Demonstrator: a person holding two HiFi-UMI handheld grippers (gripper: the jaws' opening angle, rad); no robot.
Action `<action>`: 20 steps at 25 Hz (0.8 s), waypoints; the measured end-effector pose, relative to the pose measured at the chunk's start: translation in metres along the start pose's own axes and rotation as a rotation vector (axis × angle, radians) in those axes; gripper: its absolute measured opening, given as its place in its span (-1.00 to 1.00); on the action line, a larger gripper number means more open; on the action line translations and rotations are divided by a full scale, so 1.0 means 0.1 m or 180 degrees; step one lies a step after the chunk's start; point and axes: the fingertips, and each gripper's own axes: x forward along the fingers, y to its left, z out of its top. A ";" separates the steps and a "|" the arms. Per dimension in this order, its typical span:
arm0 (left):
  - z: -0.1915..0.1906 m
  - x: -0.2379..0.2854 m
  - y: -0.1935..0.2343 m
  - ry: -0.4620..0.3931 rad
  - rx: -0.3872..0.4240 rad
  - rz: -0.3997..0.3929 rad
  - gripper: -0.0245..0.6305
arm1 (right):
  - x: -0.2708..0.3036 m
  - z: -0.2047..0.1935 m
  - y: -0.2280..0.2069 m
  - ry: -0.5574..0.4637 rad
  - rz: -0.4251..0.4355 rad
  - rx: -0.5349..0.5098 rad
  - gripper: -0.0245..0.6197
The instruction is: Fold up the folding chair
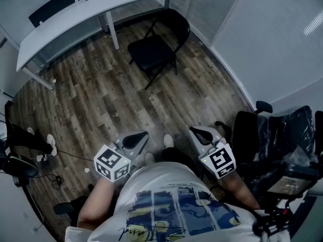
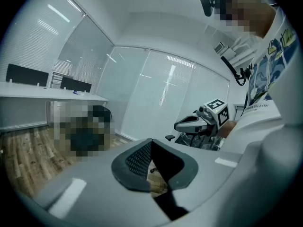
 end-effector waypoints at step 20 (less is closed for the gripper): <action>0.02 0.03 0.15 -0.0051 -0.0080 0.0038 -0.91 | 0.07 0.01 0.01 0.0032 0.0065 0.0237 -0.91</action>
